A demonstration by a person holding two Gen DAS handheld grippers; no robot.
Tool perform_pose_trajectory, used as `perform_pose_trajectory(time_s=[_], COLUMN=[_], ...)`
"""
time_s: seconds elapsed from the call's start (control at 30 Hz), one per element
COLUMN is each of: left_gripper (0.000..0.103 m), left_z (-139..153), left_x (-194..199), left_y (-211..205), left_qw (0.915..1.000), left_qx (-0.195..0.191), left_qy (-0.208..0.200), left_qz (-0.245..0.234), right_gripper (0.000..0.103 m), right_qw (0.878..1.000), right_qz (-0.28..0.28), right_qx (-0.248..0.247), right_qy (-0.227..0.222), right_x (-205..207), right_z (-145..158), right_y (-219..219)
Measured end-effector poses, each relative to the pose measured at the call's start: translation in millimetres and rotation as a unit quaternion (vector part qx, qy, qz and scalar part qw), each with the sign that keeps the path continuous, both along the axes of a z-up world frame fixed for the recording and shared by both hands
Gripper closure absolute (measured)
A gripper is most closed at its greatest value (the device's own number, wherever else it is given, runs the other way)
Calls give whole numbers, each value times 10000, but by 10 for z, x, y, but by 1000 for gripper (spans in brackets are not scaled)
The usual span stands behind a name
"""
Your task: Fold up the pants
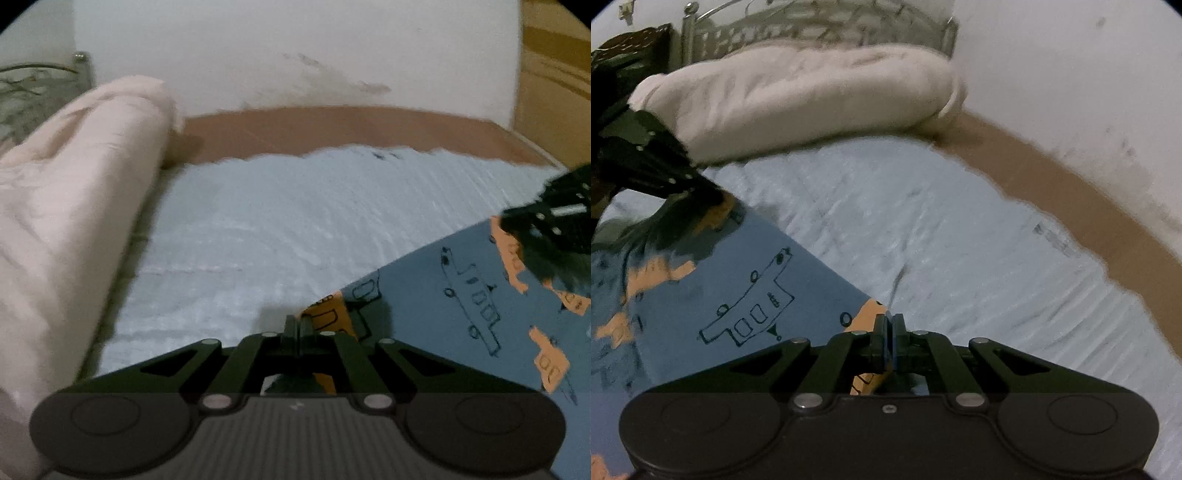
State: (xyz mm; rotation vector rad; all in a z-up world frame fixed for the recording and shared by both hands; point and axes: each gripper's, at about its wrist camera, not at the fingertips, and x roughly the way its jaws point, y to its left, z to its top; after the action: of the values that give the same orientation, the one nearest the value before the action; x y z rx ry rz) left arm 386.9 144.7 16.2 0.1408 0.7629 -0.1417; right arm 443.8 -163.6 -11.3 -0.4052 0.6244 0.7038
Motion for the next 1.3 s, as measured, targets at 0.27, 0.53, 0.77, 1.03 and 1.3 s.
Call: perform_pose_trajectory(time_s=[0.27, 0.53, 0.77, 1.03, 1.3], left_gripper=[103, 103, 103, 103, 103], left_z=[-257, -257, -2, 408, 592], left_x=[159, 94, -114, -656, -1211], left_y=[67, 80, 57, -25, -163], left_qw=[9988, 9986, 9983, 9972, 9951], left_qx=[97, -72, -233, -259, -265], left_qy=[151, 66, -192, -661, -951], left_qz=[454, 518, 507, 242, 22], right_gripper=[103, 103, 103, 103, 103], right_qw=[9967, 9976, 9969, 9945, 9923], right_qz=[-305, -396, -400, -319, -207], right_qx=[-329, -292, -124, 108, 233], right_qy=[-682, -485, -666, -990, -1199], right_x=[93, 150, -67, -615, -1386], right_z=[-163, -280, -67, 343, 619], right_y=[407, 430, 386, 161, -112])
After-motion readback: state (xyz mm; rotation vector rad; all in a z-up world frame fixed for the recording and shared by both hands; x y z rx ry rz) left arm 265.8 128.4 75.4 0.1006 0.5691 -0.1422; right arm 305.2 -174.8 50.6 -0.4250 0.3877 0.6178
